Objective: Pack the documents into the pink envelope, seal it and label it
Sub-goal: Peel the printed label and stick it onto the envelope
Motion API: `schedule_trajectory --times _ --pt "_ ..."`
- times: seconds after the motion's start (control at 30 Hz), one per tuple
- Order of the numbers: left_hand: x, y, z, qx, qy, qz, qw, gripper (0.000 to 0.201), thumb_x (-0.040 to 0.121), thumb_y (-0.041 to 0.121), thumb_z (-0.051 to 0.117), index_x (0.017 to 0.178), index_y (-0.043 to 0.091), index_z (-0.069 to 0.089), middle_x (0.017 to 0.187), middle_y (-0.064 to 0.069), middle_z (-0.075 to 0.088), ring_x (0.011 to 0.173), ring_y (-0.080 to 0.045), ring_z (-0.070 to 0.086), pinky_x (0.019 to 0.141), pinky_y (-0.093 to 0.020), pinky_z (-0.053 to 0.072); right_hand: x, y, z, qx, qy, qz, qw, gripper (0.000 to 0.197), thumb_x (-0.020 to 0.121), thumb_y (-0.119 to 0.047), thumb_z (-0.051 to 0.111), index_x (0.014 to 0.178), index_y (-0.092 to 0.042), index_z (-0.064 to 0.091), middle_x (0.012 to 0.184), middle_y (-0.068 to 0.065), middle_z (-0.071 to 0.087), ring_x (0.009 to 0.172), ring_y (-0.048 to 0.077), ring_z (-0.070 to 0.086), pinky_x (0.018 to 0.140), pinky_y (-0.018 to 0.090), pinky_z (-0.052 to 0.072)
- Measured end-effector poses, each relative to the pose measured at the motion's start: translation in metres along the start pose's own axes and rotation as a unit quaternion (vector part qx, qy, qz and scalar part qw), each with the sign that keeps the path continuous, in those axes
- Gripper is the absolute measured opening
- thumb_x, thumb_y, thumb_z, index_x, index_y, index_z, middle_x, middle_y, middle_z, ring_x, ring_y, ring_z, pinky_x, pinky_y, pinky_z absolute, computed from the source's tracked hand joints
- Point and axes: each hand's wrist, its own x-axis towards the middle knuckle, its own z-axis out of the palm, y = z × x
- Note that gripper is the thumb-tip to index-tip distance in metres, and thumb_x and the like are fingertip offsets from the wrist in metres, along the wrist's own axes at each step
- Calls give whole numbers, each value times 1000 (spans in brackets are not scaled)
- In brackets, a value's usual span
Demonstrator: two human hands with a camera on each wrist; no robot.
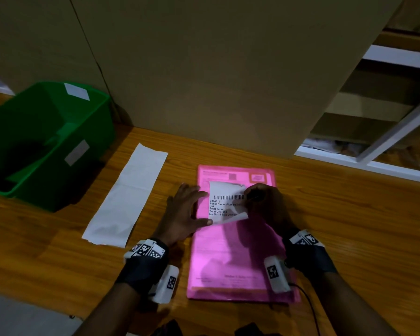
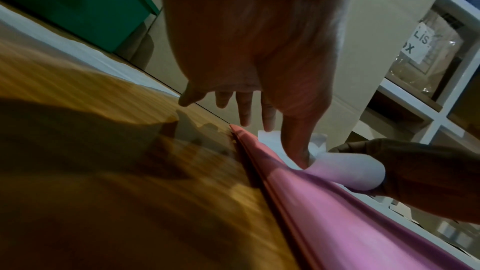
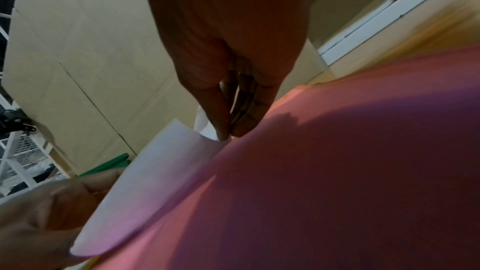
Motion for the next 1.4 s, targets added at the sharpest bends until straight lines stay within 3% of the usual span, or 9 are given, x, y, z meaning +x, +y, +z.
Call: schedule_trajectory --times 0.13,0.27,0.53,0.77,0.9,1.03,1.13,1.27,1.4 --pt "0 10 -3 42 -37 -30 998 75 71 42 80 137 28 48 158 3 25 149 -20 2 114 -64 7 3 2 0 -17 3 -20 1000 33 66 15 74 83 -13 70 82 -1 70 73 -11 63 67 7 47" --pt "1 13 -2 70 -62 -43 995 75 74 42 78 140 29 45 161 4 17 150 -20 -3 114 -66 2 6 2 1 -48 3 -18 999 30 66 14 73 84 -9 73 86 -1 70 81 14 66 69 17 47" --pt "3 15 -2 131 -110 -51 984 82 79 48 71 148 32 30 163 5 -3 148 -21 -16 112 -69 -3 -2 -2 7 -66 11 0 998 20 75 1 76 91 -10 70 89 0 71 76 5 65 60 13 45" --pt "1 21 -8 139 -145 -64 978 84 83 50 66 152 33 21 162 4 -13 146 -24 -24 109 -72 -6 -13 -1 2 -205 37 -90 974 29 80 -16 76 107 -12 67 98 10 74 80 25 70 65 29 53" --pt "-2 23 -9 163 -168 -60 970 85 87 53 60 154 35 11 161 2 -19 145 -26 -26 109 -73 -6 -24 -4 0 -256 11 -158 954 17 81 -18 73 97 -13 68 86 6 74 74 26 69 62 34 54" --pt "-2 18 -8 185 -191 -50 963 87 86 60 55 154 37 5 160 1 -23 144 -26 -30 107 -75 -5 -25 -8 -3 -101 -120 -23 987 21 87 -14 58 100 -11 74 88 7 76 80 18 72 73 31 56" --pt "-2 14 -9 200 -203 -47 957 93 81 67 54 153 40 2 159 2 -27 143 -27 -31 105 -76 -5 -17 -6 5 74 -161 111 978 27 87 -14 55 105 -3 71 96 13 74 86 27 69 76 34 57" --pt "0 13 -10 211 -229 -52 949 101 69 77 45 151 42 -4 157 0 -32 141 -30 -35 101 -78 -9 -22 -21 21 244 -115 231 935 29 85 -9 52 108 5 63 95 19 65 69 23 55 61 31 42" --pt "2 15 -13 211 -254 -61 942 105 74 76 55 150 43 -10 153 -3 -38 138 -31 -39 100 -78 -12 -25 -33 27 306 -98 248 914 6 91 -7 54 94 -7 59 112 20 67 86 33 58 64 41 48"
